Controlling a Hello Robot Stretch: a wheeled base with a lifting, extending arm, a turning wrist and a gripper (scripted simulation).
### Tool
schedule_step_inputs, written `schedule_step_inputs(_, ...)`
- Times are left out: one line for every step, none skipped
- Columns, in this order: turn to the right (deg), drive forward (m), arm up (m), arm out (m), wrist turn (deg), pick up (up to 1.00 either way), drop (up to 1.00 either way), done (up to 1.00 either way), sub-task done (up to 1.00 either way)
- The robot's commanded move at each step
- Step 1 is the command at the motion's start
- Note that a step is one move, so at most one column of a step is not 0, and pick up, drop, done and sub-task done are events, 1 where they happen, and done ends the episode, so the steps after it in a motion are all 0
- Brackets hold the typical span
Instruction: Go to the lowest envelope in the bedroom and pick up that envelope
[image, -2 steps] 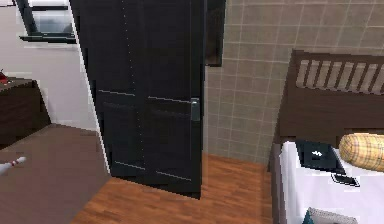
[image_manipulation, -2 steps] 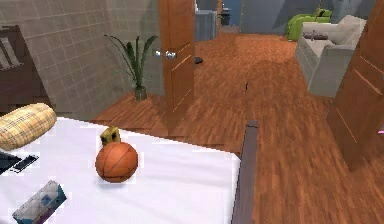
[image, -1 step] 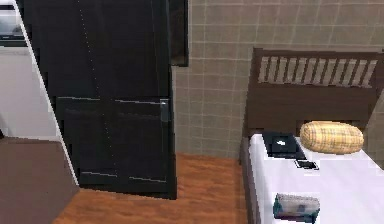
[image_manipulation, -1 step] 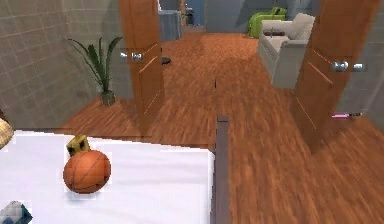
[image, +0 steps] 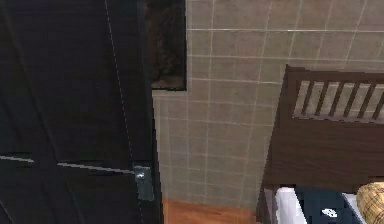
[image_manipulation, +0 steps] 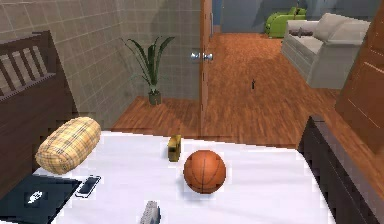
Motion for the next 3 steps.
schedule_step_inputs(-12.0,0.0,0.0,0.0,0.0,0.0,0.0,0.0,0.0)
schedule_step_inputs(0.0,0.0,0.5,0.0,0.0,0.0,0.0,0.0,0.0)
schedule_step_inputs(0.0,0.0,0.06,0.0,0.0,0.0,0.0,0.0,0.0)
